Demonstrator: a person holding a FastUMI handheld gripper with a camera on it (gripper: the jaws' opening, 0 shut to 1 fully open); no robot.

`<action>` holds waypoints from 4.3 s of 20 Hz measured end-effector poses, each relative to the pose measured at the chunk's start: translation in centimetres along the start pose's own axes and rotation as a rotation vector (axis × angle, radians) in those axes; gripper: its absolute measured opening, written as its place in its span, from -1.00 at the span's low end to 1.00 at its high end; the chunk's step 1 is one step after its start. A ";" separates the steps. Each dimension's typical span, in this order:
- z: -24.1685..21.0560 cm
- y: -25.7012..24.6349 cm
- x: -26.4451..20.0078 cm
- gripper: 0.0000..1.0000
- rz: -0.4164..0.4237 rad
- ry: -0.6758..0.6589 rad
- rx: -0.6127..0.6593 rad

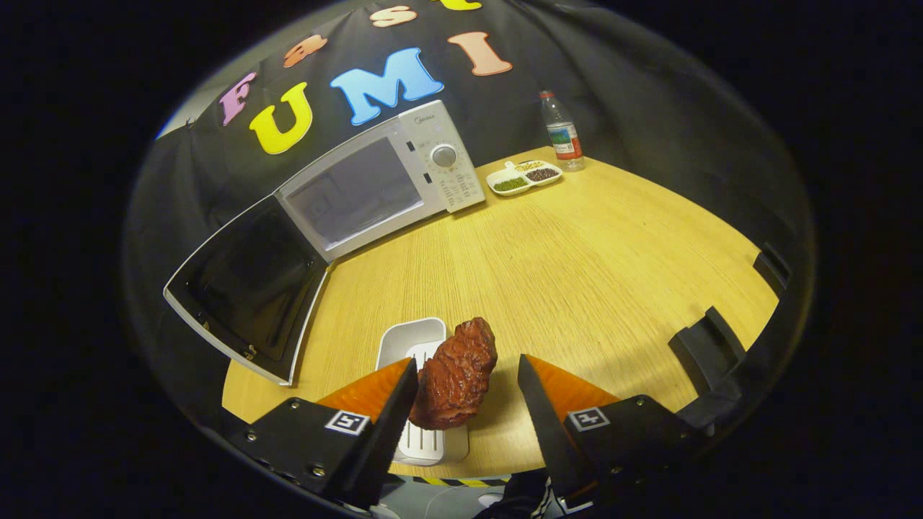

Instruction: Open the microwave, put the food inside, and close the microwave door.

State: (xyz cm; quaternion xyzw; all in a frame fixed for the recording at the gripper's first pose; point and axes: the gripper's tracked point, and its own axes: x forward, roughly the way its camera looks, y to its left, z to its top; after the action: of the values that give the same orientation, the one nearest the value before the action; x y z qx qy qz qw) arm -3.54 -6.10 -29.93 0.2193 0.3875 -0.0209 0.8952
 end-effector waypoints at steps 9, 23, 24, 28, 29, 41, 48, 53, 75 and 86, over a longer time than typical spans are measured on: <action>1.6 3.4 -1.0 -0.50 0.127 -0.046 0.021; 9.3 6.5 -0.3 -0.79 0.160 -0.105 0.043; 9.9 6.9 0.1 -0.79 0.165 -0.108 0.033; 12.6 9.3 1.5 -0.79 0.204 -0.130 -0.005; 13.3 9.9 2.1 -0.79 0.212 -0.137 -0.017; 18.8 17.4 10.9 -0.79 0.311 -0.166 -0.023; 21.2 21.0 16.9 -0.79 0.336 -0.176 -0.036; 23.3 23.1 21.3 -0.79 0.341 -0.217 -0.051; 25.9 20.8 32.1 -0.31 0.077 -0.275 -0.202; 26.0 22.7 26.3 0.96 0.102 -0.330 -0.374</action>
State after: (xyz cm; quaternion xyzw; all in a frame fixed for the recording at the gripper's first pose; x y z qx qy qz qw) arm 37.36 7.24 -24.17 0.0627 0.2215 0.0608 0.9712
